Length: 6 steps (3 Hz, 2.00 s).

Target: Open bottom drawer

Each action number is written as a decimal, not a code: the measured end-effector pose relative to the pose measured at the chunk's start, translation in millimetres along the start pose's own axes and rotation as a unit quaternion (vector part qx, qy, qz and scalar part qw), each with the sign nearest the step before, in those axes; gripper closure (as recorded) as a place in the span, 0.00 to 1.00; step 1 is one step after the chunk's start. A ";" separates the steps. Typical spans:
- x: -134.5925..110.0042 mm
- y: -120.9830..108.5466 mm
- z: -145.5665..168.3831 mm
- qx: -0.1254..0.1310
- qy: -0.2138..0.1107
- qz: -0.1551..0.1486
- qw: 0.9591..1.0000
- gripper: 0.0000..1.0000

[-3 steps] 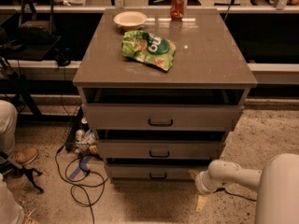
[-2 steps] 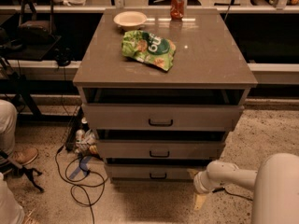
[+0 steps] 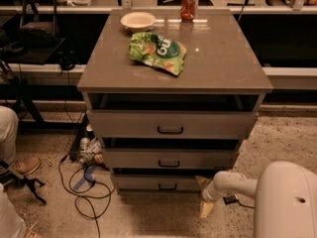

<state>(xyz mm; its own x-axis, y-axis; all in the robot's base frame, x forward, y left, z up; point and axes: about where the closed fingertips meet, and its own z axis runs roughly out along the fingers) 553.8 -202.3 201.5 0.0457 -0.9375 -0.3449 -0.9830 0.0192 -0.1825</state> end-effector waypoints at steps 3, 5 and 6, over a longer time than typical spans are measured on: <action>-8.4 -42.8 41.3 0.010 0.009 0.025 1.000 0.00; -11.0 -46.1 36.9 0.023 0.044 0.034 0.998 0.38; -1.1 -19.2 35.4 0.006 0.054 0.050 0.997 0.60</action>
Offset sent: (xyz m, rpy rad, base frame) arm 0.0583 0.0187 -0.0323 -0.0299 -0.0120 -0.0580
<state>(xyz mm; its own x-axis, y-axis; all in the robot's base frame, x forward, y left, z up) 578.9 -189.3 172.8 -0.0731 -0.9628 -0.2603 -0.9796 0.1183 -0.1625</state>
